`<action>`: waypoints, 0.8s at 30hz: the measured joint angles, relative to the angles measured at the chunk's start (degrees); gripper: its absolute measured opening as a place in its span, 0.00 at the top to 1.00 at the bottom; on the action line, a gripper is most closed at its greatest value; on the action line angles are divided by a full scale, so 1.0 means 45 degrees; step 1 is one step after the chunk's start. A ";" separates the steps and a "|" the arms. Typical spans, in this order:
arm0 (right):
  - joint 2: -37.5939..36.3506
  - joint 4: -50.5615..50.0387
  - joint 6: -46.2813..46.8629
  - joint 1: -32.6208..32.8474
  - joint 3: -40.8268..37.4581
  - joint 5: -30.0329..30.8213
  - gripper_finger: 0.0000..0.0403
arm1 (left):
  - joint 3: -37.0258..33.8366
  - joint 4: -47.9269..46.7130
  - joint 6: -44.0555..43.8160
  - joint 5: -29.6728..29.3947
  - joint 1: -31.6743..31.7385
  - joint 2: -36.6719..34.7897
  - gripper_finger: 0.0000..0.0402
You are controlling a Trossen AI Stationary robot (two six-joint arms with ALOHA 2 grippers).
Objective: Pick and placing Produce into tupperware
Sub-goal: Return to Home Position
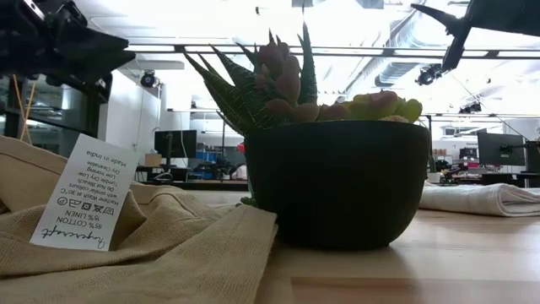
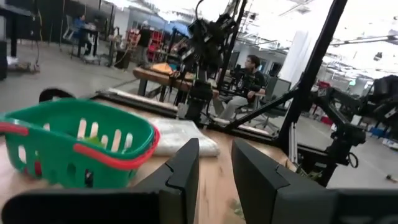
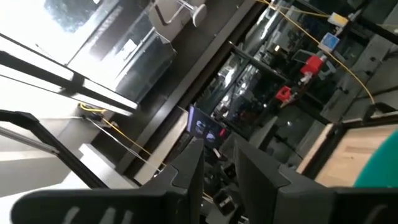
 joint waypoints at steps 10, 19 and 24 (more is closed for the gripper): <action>-0.0024 -0.0244 0.0063 0.0000 0.0000 -0.0018 0.81 | 0.0005 -0.0966 0.0696 0.1617 0.0000 -0.0258 0.79; -0.0019 -0.0302 0.0062 0.0000 0.0000 -0.0067 0.81 | 0.0053 -0.1243 0.0924 0.2652 0.0000 0.0062 0.79; -0.0019 -0.0297 0.0062 0.0000 0.0000 -0.0067 0.81 | 0.0055 -0.1229 0.0748 0.2652 0.0000 0.0303 0.79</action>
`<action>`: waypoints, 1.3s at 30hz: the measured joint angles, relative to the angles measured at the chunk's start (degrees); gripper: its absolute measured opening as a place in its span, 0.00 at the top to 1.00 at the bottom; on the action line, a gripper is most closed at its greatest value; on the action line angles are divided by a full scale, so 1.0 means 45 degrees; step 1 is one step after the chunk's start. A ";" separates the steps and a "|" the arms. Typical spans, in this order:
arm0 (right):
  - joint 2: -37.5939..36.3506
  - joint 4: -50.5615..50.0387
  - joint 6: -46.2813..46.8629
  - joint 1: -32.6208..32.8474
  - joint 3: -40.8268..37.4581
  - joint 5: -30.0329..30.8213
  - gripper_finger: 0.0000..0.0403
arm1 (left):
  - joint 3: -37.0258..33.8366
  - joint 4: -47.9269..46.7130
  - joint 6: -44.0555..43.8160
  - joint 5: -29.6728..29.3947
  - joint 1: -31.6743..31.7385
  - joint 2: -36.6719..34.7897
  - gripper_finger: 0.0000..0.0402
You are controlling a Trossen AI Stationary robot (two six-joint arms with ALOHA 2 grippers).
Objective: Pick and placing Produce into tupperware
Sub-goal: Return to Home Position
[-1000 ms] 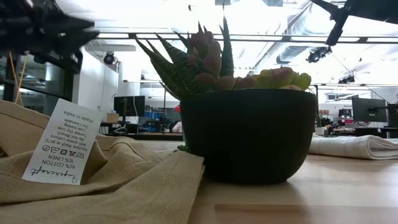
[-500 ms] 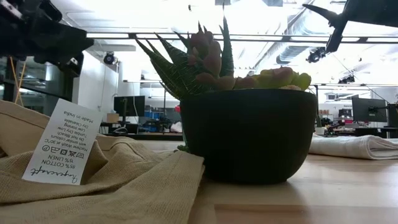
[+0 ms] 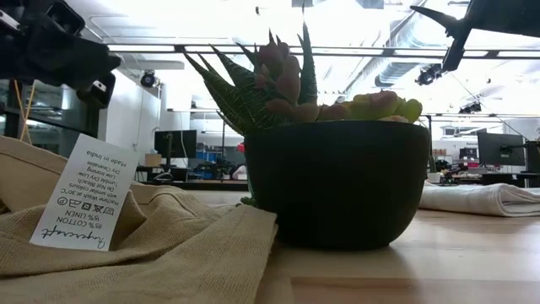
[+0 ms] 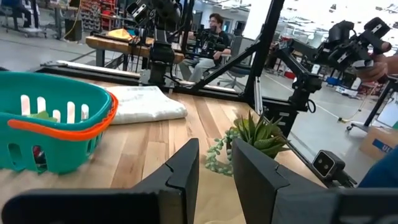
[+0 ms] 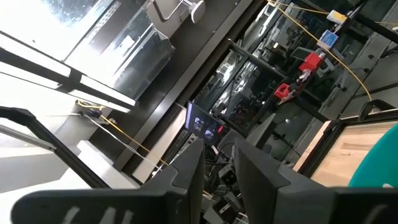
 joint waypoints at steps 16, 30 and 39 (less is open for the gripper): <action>0.0000 0.0063 0.0093 -0.0004 0.0000 0.0183 0.81 | -0.0041 0.0479 0.0128 -0.0692 0.0000 -0.0560 0.79; 0.0000 0.0063 -0.0143 -0.0002 0.0000 0.0282 0.81 | -0.0050 0.0112 0.0089 0.0064 0.0000 -0.0560 0.79; 0.0000 0.0063 -0.0146 0.0000 0.0000 0.0282 0.81 | -0.0050 0.0131 -0.0067 -0.0071 0.0000 -0.0560 0.79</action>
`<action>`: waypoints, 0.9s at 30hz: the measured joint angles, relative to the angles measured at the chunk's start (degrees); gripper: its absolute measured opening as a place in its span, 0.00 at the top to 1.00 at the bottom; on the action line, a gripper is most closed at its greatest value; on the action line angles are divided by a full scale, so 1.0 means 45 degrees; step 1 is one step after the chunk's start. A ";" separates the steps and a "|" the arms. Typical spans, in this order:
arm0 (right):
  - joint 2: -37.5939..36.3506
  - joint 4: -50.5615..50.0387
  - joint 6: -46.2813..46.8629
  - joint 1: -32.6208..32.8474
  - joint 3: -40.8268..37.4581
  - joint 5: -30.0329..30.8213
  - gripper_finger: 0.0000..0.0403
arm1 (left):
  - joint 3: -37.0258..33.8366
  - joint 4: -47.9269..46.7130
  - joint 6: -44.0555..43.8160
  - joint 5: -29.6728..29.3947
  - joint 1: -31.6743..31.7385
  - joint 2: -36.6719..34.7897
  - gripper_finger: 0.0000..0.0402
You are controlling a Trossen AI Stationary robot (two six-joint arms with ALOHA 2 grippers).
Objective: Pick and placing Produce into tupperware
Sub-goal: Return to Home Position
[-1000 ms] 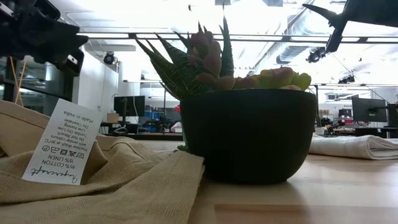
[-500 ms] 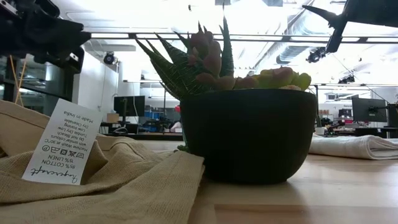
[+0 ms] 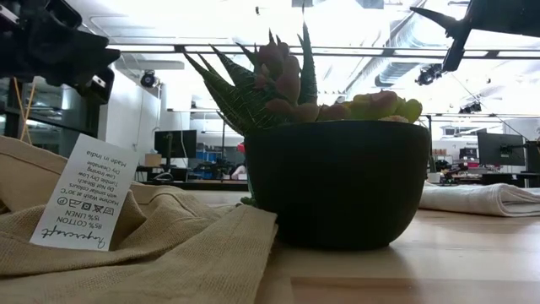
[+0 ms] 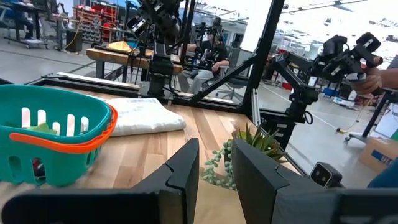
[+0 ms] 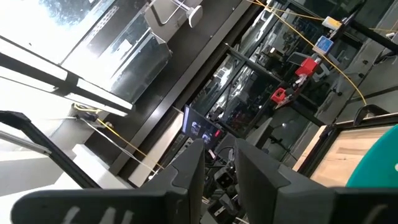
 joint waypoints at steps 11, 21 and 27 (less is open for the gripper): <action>0.0000 0.2073 -0.0592 0.0000 0.0000 -0.1299 0.81 | 0.0000 0.0002 -0.0135 -0.0019 0.0000 0.0000 0.79; -0.0010 0.5227 -0.5056 0.0000 0.0000 -0.5272 0.87 | 0.0000 0.0005 -0.0140 -0.0021 0.0000 0.0000 0.79; -0.0019 0.5211 -0.6980 0.0000 -0.0354 -0.5864 0.99 | 0.0000 0.0005 -0.0140 -0.0021 0.0000 0.0000 0.79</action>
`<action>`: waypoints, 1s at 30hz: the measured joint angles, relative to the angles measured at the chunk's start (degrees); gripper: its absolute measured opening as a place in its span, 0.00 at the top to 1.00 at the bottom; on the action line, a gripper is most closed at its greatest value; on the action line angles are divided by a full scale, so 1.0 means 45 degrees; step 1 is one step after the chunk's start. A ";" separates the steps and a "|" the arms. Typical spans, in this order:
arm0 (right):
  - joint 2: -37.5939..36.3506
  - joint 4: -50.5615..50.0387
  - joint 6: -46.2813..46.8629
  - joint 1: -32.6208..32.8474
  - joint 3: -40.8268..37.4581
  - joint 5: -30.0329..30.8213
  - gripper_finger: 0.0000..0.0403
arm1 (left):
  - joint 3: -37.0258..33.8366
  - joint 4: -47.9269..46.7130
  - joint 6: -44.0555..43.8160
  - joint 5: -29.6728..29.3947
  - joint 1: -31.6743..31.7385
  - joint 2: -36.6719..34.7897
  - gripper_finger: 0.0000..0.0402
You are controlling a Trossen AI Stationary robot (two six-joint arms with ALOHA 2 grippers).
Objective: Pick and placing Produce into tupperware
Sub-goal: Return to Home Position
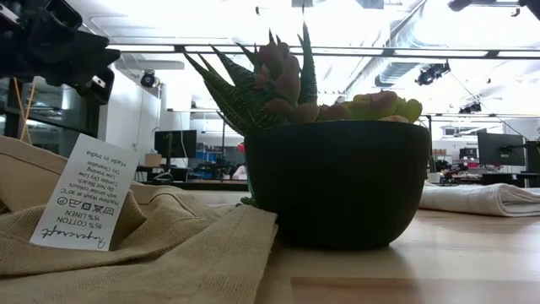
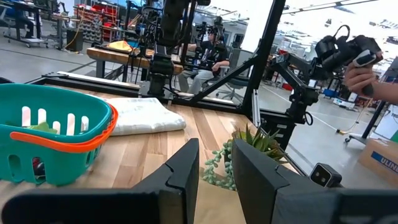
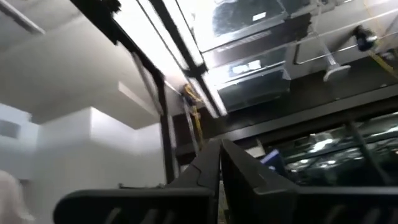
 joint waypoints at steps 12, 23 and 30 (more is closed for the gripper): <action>0.0004 0.0620 -0.0551 -0.0287 -0.1698 0.0338 1.00 | 0.0000 0.0010 -0.0001 -0.0004 0.0000 0.0000 0.79; -0.1684 -0.1896 -0.0533 -0.0823 -0.1711 -0.1258 1.00 | 0.0000 0.0009 -0.0005 -0.0001 0.0000 0.0004 0.79; -0.4165 -0.6131 0.1240 -0.1775 -0.1705 -0.1923 1.00 | 0.0000 0.0001 -0.0005 0.0000 0.0000 0.0005 0.79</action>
